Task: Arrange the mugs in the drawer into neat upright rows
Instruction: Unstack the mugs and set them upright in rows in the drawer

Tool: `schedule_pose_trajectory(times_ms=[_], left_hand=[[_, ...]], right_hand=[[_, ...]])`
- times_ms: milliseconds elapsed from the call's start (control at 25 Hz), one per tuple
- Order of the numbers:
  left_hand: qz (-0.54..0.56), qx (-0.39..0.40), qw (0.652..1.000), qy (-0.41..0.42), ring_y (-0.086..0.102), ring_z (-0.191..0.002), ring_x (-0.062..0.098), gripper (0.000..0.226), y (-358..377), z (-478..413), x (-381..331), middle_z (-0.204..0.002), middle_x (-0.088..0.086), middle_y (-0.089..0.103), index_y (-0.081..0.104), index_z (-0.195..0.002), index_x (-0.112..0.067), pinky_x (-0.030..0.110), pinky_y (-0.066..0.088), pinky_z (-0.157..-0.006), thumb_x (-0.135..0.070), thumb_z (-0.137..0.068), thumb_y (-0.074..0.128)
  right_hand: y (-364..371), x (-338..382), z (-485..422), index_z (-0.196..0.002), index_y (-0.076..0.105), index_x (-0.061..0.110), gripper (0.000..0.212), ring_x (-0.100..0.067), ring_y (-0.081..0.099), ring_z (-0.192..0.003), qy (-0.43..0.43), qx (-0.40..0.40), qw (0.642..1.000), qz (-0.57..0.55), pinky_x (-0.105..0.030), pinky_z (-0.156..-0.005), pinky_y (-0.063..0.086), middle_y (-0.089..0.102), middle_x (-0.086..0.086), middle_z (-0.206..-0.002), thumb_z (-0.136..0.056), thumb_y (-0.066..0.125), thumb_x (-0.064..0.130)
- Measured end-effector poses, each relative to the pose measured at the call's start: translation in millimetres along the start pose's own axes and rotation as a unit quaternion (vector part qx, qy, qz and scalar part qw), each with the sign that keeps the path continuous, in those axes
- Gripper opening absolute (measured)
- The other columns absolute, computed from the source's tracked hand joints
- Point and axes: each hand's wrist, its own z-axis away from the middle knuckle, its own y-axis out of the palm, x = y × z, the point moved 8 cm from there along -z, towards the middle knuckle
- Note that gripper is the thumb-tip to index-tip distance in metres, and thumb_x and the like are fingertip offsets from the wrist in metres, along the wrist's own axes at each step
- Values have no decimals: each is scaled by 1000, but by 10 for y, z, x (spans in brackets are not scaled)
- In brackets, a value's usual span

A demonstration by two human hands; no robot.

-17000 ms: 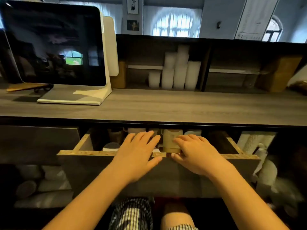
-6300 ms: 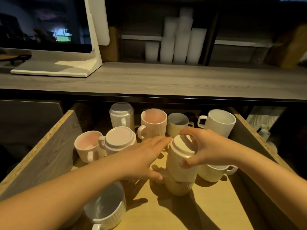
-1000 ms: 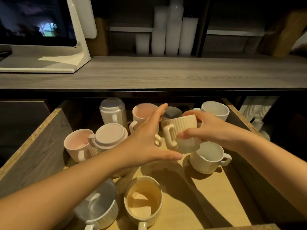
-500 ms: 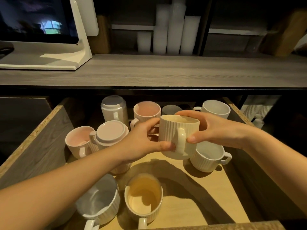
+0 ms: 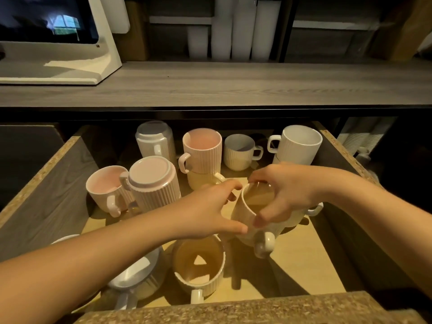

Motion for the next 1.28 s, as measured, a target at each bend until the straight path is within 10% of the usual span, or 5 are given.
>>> schedule_pose_trajectory(times_ms=[280, 1040, 1280], left_hand=[[-151, 261, 949, -87, 52, -113, 19, 74, 330, 211, 196, -131, 1, 51, 38, -137, -21, 27, 48, -86, -51, -76, 67], [-169, 256, 949, -72, 53, -108, 19, 74, 386, 189, 182, -128, 3, 53, 40, -137, -18, 19, 45, -71, -52, -77, 66], [-158, 157, 974, -38, 47, -122, 17, 63, 155, 3, 21, -141, 1, 45, 35, -139, -21, 29, 44, -96, -49, -87, 54]], right_hand=[[457, 212, -8, -128, 44, 19, 72, -20, 55, -103, -4, 112, 986, 122, -26, -81, 51, 58, -2, -121, -71, 70, 54], [639, 199, 11, -137, 35, 21, 65, -23, 53, -114, 2, 163, 971, 175, -28, -84, 44, 53, -4, -131, -83, 63, 45], [-151, -241, 10, -132, 47, 25, 46, -15, 55, -114, 25, -26, 995, 98, -23, -86, 47, 56, 2, -129, -88, 60, 31]])
